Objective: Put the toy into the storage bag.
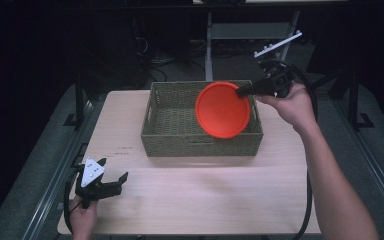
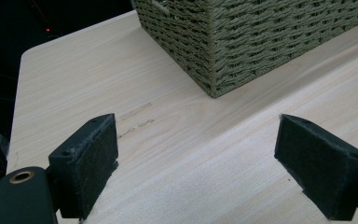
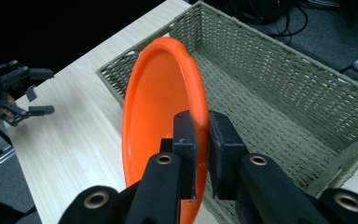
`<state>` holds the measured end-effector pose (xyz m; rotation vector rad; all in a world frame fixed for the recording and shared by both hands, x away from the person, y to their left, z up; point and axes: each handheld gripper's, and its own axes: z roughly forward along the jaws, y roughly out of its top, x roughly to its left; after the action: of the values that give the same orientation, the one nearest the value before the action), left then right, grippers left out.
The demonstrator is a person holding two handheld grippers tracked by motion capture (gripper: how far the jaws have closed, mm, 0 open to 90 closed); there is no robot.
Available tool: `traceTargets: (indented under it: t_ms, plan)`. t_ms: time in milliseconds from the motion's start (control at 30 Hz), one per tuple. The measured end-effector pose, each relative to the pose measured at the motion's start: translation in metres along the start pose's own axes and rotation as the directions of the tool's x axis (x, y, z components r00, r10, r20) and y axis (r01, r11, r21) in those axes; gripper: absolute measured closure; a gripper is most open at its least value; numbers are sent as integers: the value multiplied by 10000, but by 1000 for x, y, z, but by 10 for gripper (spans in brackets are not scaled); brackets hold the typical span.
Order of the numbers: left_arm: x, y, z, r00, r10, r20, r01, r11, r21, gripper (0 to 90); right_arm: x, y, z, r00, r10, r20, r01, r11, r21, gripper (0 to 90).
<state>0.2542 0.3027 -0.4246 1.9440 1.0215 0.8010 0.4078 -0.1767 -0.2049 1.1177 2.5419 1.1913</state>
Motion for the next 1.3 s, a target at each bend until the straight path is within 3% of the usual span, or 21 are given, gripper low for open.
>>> traceTargets:
  t_ms: [833, 1300]
  plan:
    - [0, 2, 2, 9999, 94, -41, -94, 9999, 62, 128, -32, 14, 21, 9972, 638, 403, -641, 9979, 70, 822]
    - [0, 0, 2, 10000, -88, -3, 88, 10000, -1, 128, -48, 12, 46, 9925, 1089, 563, -1099, 9939, 136, 821]
